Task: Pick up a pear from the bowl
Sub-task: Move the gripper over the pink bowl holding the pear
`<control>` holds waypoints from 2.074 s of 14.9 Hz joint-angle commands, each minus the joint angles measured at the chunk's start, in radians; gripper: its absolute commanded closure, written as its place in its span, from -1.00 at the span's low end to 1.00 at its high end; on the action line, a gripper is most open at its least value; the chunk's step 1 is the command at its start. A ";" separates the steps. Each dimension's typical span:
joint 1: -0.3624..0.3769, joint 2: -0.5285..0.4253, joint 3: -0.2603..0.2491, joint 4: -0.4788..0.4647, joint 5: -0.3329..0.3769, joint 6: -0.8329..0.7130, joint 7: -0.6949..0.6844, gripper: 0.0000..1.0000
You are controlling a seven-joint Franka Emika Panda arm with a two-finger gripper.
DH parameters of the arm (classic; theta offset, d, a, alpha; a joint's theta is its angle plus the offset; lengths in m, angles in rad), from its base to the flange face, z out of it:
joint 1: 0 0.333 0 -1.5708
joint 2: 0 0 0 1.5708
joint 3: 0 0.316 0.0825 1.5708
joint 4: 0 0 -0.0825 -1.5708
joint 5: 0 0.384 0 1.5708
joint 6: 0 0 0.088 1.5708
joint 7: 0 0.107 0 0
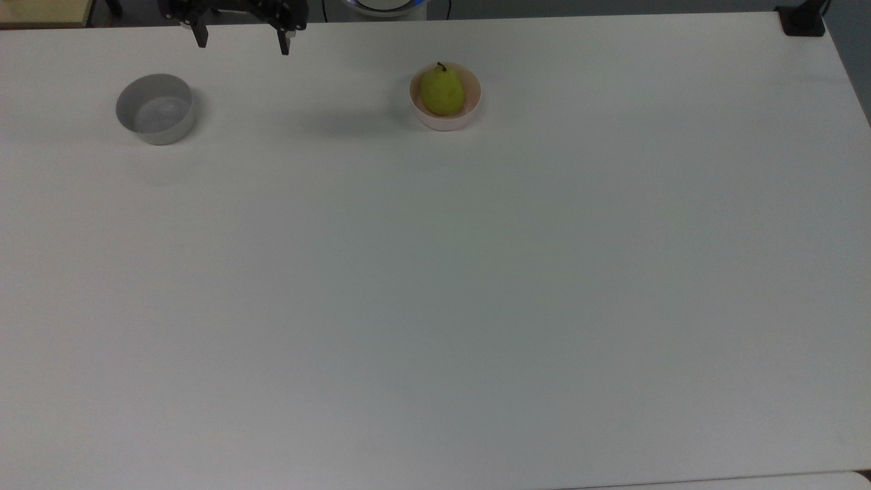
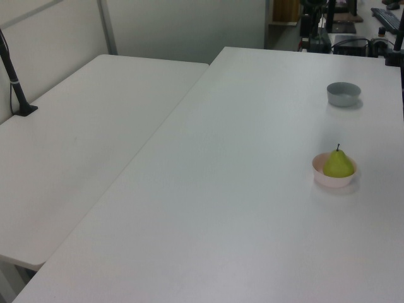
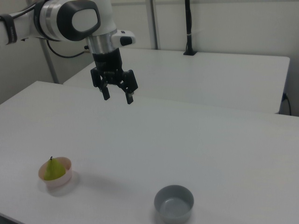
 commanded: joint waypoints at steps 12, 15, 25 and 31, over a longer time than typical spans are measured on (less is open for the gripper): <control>0.028 -0.200 0.003 -0.195 0.040 0.028 -0.076 -1.00; 0.131 -0.355 -0.009 -0.346 0.037 0.027 -0.135 -1.00; 0.522 -0.449 -0.139 -0.552 -0.106 0.030 -0.172 -1.00; 0.617 -0.421 -0.182 -0.702 -0.132 0.211 -0.189 -1.00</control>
